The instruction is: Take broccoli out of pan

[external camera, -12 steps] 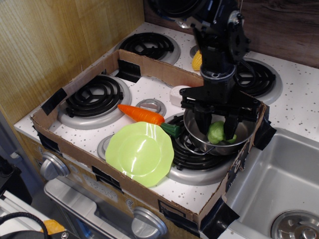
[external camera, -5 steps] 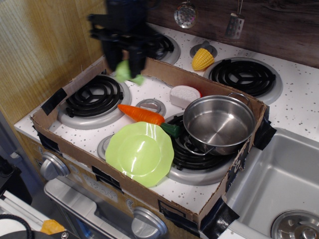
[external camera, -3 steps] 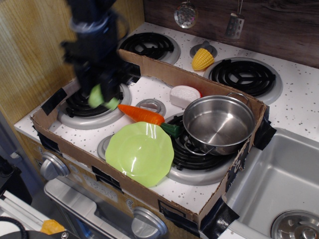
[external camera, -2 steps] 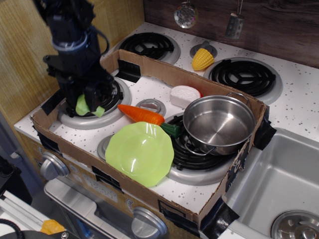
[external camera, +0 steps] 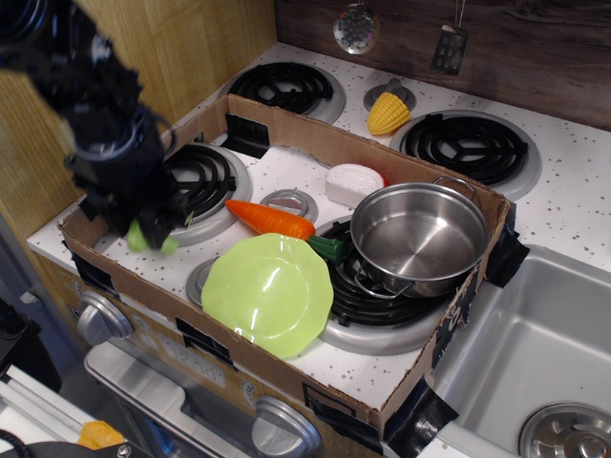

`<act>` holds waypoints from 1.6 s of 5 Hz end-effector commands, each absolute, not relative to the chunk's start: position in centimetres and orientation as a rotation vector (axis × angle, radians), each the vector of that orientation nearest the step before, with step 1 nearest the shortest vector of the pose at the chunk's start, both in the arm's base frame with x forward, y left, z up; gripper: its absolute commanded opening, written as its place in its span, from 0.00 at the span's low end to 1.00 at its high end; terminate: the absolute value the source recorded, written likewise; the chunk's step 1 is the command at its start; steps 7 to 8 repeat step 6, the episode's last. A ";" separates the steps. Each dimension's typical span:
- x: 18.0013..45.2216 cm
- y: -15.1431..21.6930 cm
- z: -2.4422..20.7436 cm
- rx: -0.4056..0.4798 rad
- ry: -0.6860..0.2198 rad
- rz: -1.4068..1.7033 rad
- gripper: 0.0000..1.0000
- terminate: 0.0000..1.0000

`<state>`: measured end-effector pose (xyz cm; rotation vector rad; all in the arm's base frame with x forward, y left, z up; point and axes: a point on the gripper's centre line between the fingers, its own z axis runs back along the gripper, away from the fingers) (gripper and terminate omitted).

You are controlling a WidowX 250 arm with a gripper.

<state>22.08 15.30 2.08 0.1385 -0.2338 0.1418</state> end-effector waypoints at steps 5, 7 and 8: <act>24.7 15.7 10.1 0.307 -0.172 0.109 1.00 0.00; 25.6 14.9 11.8 0.322 -0.153 0.108 1.00 1.00; 25.6 14.9 11.8 0.322 -0.153 0.108 1.00 1.00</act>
